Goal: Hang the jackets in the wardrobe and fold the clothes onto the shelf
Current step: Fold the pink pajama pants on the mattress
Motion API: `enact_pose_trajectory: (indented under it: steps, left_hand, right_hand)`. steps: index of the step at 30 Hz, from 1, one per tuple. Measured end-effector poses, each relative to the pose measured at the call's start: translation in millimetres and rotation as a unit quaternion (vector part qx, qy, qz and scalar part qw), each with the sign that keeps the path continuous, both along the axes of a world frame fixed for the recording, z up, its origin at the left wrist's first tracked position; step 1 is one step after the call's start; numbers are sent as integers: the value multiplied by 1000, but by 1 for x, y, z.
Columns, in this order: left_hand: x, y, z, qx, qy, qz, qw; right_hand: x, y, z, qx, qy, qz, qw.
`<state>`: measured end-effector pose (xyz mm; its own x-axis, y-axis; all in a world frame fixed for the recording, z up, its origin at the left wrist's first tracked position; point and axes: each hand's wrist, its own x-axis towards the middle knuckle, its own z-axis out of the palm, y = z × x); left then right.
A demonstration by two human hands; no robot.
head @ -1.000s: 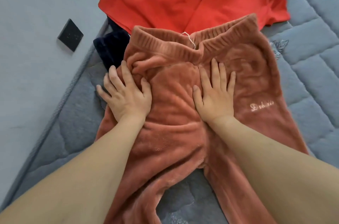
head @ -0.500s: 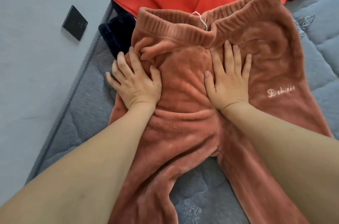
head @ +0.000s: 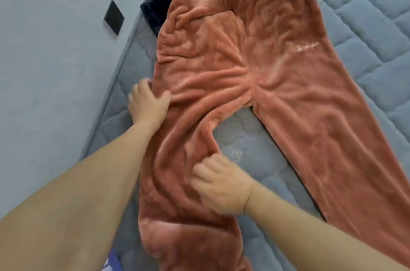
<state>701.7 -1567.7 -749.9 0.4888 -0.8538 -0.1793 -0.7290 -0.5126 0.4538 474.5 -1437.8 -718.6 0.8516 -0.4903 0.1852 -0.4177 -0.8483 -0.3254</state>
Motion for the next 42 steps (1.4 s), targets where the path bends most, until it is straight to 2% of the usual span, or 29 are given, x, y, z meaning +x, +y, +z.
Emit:
enact_pose_trajectory:
  steps: [2,5,7,9,12,13,15,16,19,22,24,26,27,29,30,31,32,34,35,36,37,38,39,41,42]
  left_hand:
    - [11,33,7,31,79,54,995]
    - [15,58,20,107,258,42,959]
    - [7,64,30,122,302,9,945]
    - [-5,61,45,90,300,-1,950]
    - [-32,51,80,37,315,-11,948]
    - [-43,48,92,26,322,-18,946]
    - [-74,40,117,-2,341,-29,940]
    - [-96,33,126,-22,352,-27,935]
    - [-189,4,153,-37,356,-17,933]
    - [-291,-5,167,51,423,-83,901]
    - [-336,11,156,92,355,-162,916]
    - [-359,44,137,134,227,-262,929]
    - [-364,66,125,164,158,-309,923]
    - [-365,114,101,239,55,-356,902]
    - [-363,137,92,292,20,-358,887]
    - [-359,158,86,351,-4,-355,866]
    - [-357,175,81,404,-16,-356,843]
    - [-354,192,78,457,-24,-374,807]
    - [-357,193,81,458,-27,-387,800]
    - [-365,193,85,453,-30,-393,800]
    - [-376,190,91,443,-29,-398,803]
    - [-392,189,96,429,-24,-407,806]
    - [-410,189,99,406,-17,-422,810]
    - [-452,196,102,358,15,-435,826]
    - [-475,204,102,353,47,-415,837]
  right_hand:
    - [23,53,5,123,104,-5,987]
    - [65,99,12,274,267,-140,913]
    - [88,109,17,293,320,-194,880]
    - [97,109,20,284,330,-204,877]
    - [77,98,24,389,272,-238,848]
    - [63,92,29,457,219,-265,820]
    - [24,81,39,596,95,-314,733]
    - [-2,76,43,635,46,-332,696]
    - [-102,63,49,640,-21,-433,634]
    - [-215,66,52,625,-112,-561,531]
    - [-275,83,55,628,-152,-614,453]
    - [-306,111,54,652,-165,-631,387]
    - [-311,126,52,665,-172,-630,362]
    - [-301,154,51,697,-181,-596,357]
    - [-295,165,51,705,-168,-581,372]
    - [-289,174,47,695,-142,-577,405]
    - [-286,182,41,660,-109,-587,456]
    - [-299,194,31,510,-23,-651,561]
    - [-313,198,32,418,14,-687,594]
    - [-330,202,32,335,43,-719,607]
    - [-353,208,31,280,69,-747,599]
    - [-378,216,26,266,93,-769,574]
    - [-403,225,23,291,103,-783,540]
    - [-438,244,19,447,61,-751,482]
    - [-446,252,21,531,18,-707,466]
